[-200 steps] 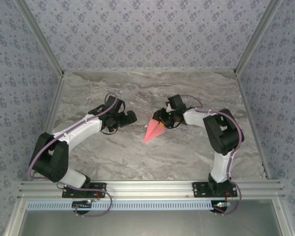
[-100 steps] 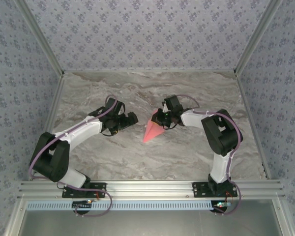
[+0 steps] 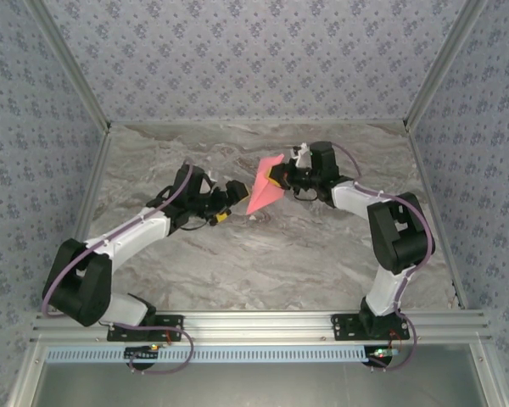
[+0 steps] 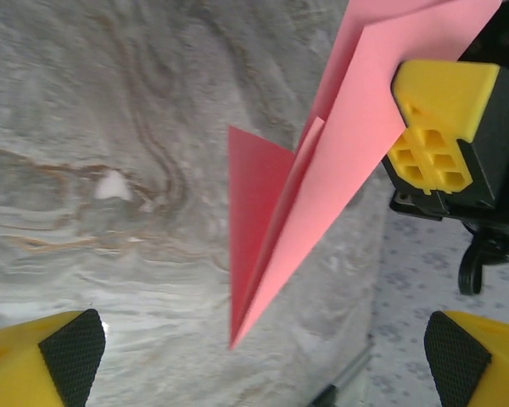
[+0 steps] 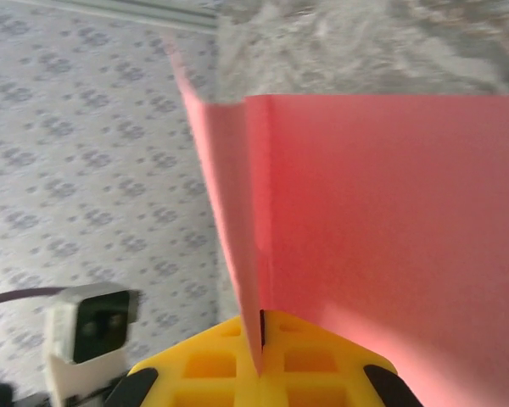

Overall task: Fold a paper plane with a square sheet of paper (pick it up from the middle)
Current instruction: Turn over the paper at the center of the table.

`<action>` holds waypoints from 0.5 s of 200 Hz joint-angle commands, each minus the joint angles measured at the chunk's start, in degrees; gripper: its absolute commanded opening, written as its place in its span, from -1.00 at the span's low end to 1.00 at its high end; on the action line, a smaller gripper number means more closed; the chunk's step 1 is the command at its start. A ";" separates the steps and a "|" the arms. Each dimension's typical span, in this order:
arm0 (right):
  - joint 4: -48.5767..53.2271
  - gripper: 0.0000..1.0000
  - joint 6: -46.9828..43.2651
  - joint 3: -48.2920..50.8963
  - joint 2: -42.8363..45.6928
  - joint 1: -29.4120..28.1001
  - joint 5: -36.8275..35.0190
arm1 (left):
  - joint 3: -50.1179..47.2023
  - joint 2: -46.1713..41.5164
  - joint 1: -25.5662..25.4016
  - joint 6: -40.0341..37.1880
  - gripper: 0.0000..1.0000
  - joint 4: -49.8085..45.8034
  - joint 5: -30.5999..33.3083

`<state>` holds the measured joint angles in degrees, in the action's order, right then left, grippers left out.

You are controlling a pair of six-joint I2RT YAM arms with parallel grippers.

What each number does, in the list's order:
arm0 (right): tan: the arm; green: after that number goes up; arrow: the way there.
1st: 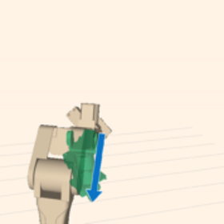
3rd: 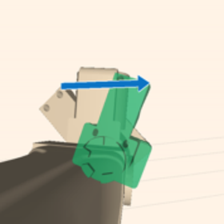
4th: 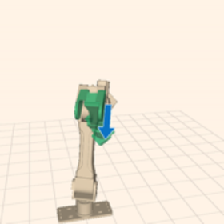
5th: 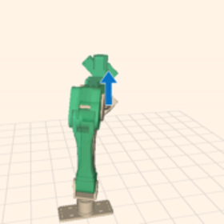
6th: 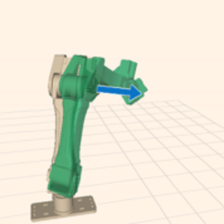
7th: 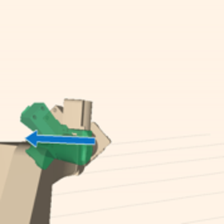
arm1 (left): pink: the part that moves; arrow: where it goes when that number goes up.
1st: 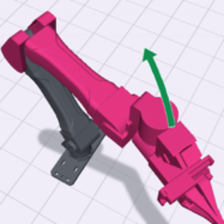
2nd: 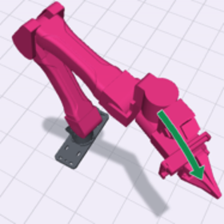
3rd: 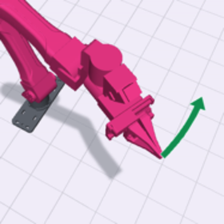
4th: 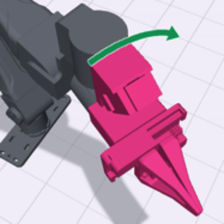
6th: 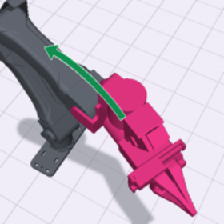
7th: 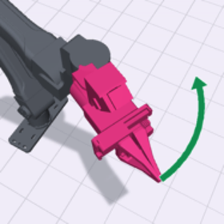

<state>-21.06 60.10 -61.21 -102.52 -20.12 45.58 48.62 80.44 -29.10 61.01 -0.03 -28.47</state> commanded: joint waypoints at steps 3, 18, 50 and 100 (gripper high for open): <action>-8.81 -0.92 8.49 -2.05 -0.30 -0.29 7.42 | -0.61 -0.03 -0.10 5.47 0.98 9.00 -5.05; -13.02 -0.91 12.70 -2.03 -1.08 -0.64 8.51 | -1.47 1.10 -0.44 7.20 0.99 13.54 -6.38; -15.82 -0.90 16.38 -2.40 -1.64 -1.67 9.48 | -3.17 3.83 -0.54 11.90 0.96 24.67 -8.78; -12.61 -0.88 14.40 -2.26 -1.45 -2.40 11.15 | -2.93 3.70 0.78 11.65 0.60 28.12 -8.79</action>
<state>-34.24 74.61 -62.11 -103.22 -22.31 54.13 44.88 84.55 -29.06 72.20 22.28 -35.59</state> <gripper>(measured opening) 0.062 0.841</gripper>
